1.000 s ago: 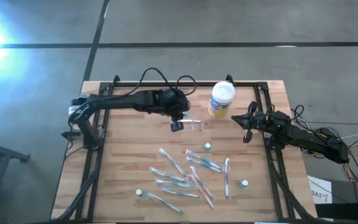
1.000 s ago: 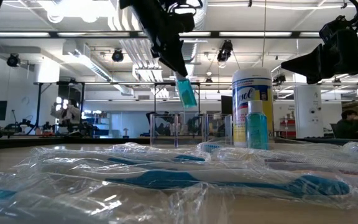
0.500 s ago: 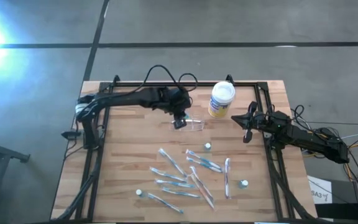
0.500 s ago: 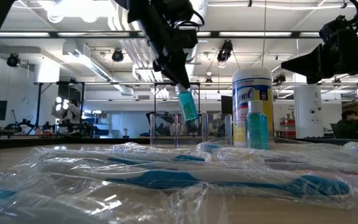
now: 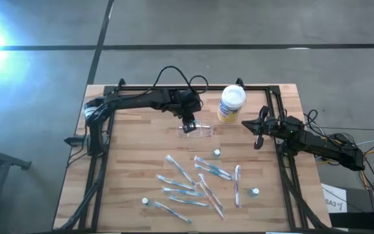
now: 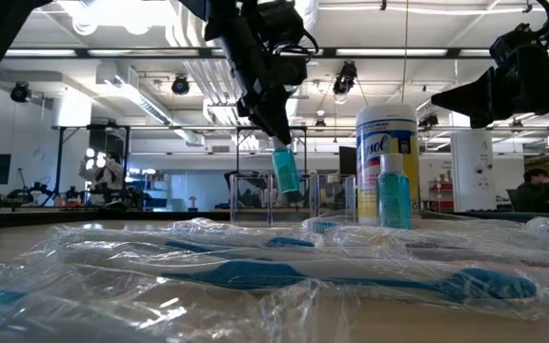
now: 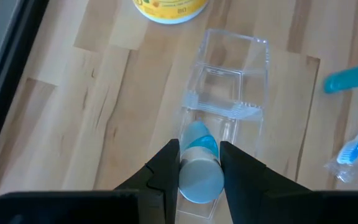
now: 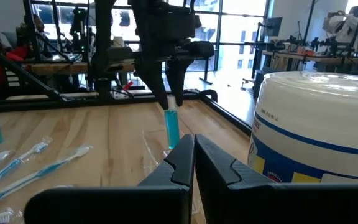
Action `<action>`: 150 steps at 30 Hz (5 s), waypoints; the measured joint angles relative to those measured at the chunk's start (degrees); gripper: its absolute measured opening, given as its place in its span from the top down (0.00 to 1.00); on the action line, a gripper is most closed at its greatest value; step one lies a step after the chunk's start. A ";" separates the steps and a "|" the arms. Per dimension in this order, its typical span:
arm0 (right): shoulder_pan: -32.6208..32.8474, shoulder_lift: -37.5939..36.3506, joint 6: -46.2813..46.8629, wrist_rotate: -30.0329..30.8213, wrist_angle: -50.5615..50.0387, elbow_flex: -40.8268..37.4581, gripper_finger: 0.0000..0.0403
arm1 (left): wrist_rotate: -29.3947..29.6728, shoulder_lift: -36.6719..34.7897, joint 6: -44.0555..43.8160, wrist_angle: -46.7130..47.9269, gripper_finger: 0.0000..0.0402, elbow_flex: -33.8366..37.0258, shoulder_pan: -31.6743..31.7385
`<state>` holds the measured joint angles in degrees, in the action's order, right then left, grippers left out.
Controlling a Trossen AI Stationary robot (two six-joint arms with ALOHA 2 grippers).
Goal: Pick & Place toothbrushing station
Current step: Put the blue mouthwash into the transparent organizer
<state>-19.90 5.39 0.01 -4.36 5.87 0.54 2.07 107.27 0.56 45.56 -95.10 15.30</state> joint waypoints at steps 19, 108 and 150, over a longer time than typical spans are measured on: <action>0.00 -0.02 -1.53 0.00 0.02 0.00 0.98 | -0.33 8.09 -0.08 4.37 0.75 -5.76 0.52; 0.00 0.00 -4.26 0.02 0.28 0.00 0.98 | 3.08 -30.57 -1.30 14.04 0.46 5.10 -0.77; 0.00 0.02 0.00 -0.11 2.80 0.00 0.98 | 3.28 -91.99 -11.74 -18.80 1.00 61.46 -0.84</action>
<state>-19.90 5.41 0.01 -4.47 8.67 0.54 5.35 15.28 -11.18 26.76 -33.64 14.46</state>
